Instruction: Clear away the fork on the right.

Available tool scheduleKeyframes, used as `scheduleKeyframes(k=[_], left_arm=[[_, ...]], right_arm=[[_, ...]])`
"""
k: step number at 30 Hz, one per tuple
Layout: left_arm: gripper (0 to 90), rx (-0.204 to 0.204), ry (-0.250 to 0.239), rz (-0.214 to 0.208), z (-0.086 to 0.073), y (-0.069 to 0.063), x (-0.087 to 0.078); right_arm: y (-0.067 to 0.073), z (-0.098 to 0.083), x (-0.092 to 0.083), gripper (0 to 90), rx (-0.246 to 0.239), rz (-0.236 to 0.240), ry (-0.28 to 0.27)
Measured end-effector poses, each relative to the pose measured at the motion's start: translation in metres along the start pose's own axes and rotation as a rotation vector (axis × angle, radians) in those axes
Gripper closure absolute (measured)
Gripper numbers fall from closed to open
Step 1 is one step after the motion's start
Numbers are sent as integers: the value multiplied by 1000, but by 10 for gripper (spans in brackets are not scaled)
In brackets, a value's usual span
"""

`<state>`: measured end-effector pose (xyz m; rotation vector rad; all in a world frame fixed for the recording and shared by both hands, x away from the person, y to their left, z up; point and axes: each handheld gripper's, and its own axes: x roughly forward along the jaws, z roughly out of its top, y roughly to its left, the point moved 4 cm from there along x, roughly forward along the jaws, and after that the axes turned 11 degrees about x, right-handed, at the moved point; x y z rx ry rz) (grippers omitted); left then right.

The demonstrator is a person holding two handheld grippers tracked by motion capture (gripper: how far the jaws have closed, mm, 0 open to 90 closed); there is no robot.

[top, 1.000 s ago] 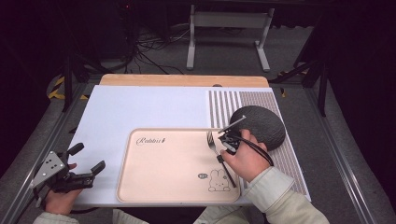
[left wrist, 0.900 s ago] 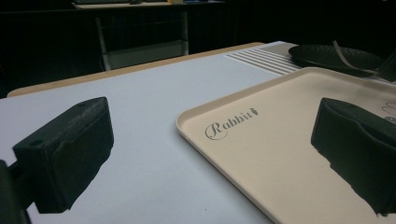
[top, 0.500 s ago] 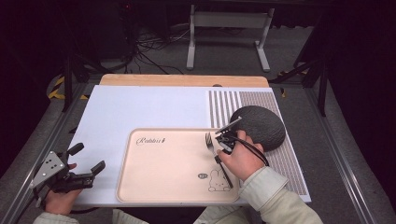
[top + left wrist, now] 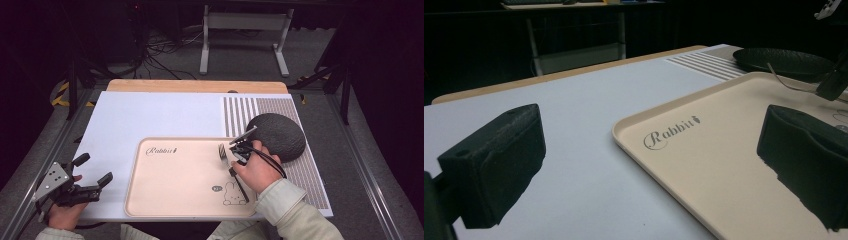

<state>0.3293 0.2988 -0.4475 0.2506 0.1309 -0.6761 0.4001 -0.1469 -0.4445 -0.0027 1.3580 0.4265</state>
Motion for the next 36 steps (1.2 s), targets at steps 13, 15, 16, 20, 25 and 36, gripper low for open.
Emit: scheduleKeyframes(k=[13, 15, 16, 20, 25, 36], left_arm=[[0, -2, -3, 2, 0, 0, 0], [0, -2, -3, 2, 0, 0, 0], [0, -2, -3, 2, 0, 0, 0], [0, -2, -3, 2, 0, 0, 0], [0, -2, -3, 2, 0, 0, 0], [0, -4, -3, 0, 0, 0, 0]], right_arm=[[-1, 1, 6, 854, 6, -3, 17], [-2, 1, 8, 853, 8, -2, 22], [-3, 1, 8, 853, 8, 0, 24], [-4, 1, 11, 845, 13, -5, 25], [-5, 2, 13, 835, 14, -5, 23], [-3, 4, 6, 632, -30, 30, -40]])
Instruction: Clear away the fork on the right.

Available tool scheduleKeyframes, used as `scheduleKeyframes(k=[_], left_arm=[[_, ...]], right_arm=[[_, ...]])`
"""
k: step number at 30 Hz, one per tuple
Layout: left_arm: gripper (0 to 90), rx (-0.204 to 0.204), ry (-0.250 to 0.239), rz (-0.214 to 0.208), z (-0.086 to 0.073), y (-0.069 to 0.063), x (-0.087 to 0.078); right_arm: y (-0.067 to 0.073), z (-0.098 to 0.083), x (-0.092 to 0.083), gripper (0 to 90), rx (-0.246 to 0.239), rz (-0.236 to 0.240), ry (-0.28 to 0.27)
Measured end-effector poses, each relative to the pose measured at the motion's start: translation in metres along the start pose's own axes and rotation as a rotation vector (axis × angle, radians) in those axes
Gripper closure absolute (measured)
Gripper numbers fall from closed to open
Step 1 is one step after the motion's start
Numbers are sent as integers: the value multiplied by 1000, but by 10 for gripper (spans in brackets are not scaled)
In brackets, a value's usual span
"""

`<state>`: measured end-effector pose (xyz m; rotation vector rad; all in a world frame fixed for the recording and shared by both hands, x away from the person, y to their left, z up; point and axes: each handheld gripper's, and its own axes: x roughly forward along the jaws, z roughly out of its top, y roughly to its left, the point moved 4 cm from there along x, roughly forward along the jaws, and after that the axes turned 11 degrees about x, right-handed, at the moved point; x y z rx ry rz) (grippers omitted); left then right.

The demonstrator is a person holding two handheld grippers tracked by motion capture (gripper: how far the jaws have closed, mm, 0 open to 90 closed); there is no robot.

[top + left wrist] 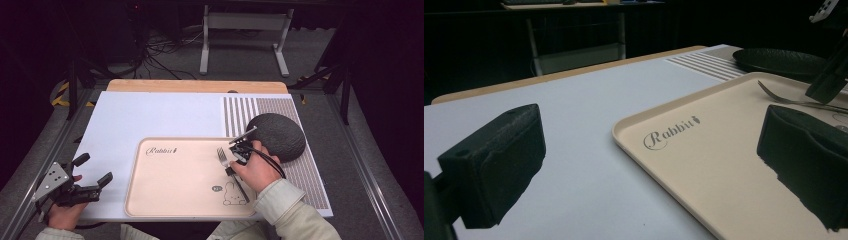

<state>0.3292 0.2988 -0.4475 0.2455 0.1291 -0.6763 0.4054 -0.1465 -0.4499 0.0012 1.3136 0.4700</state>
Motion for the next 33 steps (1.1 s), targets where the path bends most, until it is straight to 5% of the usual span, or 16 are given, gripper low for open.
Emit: scheduleKeyframes(k=[2, 6, 9, 11, 14, 17, 21, 24, 33], left_arm=[[0, 2, -1, 1, 0, 0, 0], [0, 0, -2, 1, 0, 0, 0], [0, -4, -1, -2, 0, 0, 0], [0, -5, -4, 0, 0, 0, 0], [0, -6, -3, -3, 0, 0, 0], [0, -4, -4, -1, 0, 0, 0], [0, -6, -6, 1, 0, 0, 0], [0, -4, -1, -4, 0, 0, 0], [0, -1, 5, -4, 0, 0, 0]], right_arm=[[3, 5, -3, 431, -51, 36, -107], [8, 12, -7, 308, -107, 119, -220], [10, 15, -6, 324, -172, 119, -269], [12, 16, -6, 466, -225, 122, -282], [14, 15, -9, 737, -311, 64, -262], [13, 17, -11, 900, -381, 25, -248], [12, 18, -9, 900, -408, 48, -214], [11, 19, -3, 900, -477, 48, -160], [13, 25, 8, 900, -627, 33, -125]])
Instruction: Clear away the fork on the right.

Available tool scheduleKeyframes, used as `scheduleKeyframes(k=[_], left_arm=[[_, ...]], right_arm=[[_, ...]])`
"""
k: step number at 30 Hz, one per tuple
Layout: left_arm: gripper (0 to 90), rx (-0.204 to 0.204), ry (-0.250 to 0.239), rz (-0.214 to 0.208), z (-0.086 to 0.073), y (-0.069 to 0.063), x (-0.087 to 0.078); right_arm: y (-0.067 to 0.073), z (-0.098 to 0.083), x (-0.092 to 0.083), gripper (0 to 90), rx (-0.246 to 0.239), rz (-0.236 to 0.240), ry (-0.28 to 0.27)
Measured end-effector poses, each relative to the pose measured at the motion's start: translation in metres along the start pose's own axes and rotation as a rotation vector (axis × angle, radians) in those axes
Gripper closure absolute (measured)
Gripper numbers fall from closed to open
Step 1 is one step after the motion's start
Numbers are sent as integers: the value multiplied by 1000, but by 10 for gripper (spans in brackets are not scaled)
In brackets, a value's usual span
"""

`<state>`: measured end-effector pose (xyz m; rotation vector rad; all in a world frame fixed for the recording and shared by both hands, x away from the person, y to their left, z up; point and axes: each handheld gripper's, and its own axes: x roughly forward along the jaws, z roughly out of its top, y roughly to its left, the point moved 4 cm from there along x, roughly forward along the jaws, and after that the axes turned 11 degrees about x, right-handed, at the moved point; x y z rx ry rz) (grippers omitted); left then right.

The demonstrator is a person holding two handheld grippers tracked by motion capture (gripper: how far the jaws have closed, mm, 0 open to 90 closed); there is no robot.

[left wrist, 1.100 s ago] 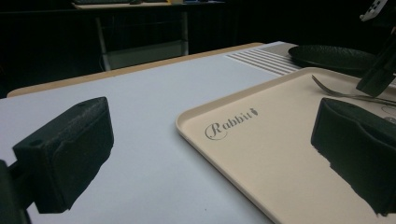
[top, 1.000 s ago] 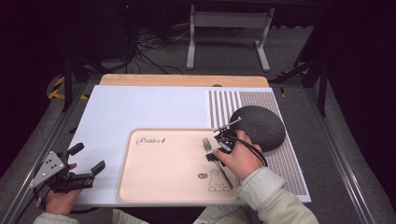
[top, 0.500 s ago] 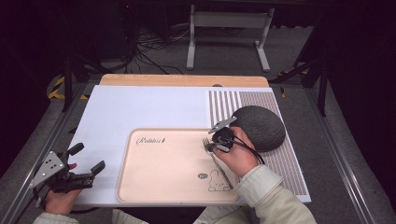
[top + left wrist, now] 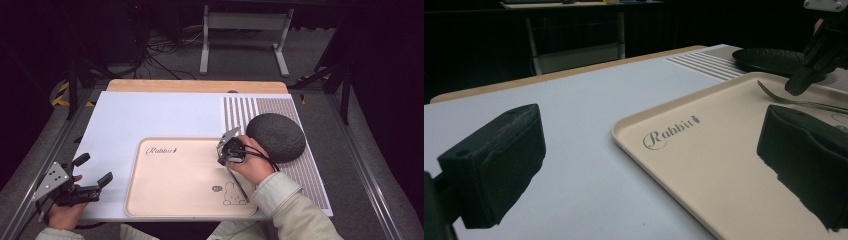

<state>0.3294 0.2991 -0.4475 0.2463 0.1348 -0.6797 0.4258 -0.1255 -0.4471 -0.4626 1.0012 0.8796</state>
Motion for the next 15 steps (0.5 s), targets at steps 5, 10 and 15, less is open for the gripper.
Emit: scheduleKeyframes(k=[5, 10, 15], left_arm=[[0, -4, -1, -1, 0, 0, 0], [0, -4, -2, -2, 0, 0, 0], [0, -3, 1, -5, 0, 0, 0]], right_arm=[[0, 1, 4, 900, 1, 12, -12], [-1, 1, 9, 900, -17, -1, 4], [-2, 1, 15, 900, -24, -2, 11]])
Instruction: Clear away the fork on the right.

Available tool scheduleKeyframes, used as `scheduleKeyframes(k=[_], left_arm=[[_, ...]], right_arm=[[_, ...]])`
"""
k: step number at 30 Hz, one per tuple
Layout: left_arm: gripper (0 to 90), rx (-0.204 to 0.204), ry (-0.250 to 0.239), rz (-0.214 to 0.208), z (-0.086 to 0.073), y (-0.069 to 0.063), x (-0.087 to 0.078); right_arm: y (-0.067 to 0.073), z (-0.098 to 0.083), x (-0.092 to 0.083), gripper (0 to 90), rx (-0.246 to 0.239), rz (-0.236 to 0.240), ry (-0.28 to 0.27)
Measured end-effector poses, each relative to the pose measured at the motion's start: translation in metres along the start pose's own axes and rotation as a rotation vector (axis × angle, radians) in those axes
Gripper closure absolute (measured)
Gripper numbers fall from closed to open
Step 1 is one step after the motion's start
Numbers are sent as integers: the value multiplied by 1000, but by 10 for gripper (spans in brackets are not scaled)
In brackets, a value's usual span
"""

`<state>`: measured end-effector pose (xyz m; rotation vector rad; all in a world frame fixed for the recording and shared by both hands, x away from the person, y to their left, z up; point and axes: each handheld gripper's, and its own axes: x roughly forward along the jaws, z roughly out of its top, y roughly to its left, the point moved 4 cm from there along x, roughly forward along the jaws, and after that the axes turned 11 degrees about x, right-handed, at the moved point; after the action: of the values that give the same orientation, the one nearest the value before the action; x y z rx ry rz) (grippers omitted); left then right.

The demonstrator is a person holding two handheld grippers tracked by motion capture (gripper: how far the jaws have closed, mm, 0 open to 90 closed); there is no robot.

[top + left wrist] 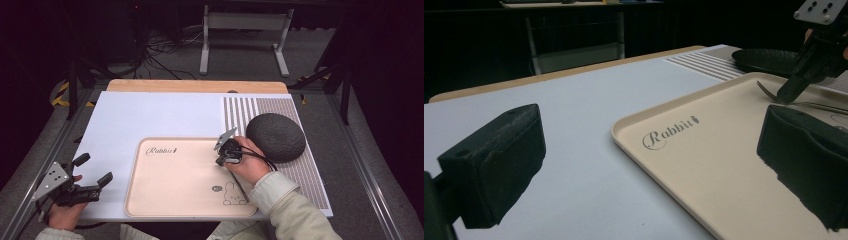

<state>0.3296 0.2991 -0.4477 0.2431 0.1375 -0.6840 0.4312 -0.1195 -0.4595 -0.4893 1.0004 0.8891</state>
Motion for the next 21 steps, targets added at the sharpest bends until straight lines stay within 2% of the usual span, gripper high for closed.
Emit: scheduleKeyframes(k=[3, 13, 21], left_arm=[[0, -1, 0, -1, 0, 0, 0], [0, 0, 0, -2, 0, 0, 0], [0, -1, -1, -1, 0, 0, 0]], right_arm=[[0, 0, 2, 900, 12, 10, 2], [-3, 0, 5, 900, 21, -1, 6], [-9, -2, 3, 900, 37, -31, 11]])
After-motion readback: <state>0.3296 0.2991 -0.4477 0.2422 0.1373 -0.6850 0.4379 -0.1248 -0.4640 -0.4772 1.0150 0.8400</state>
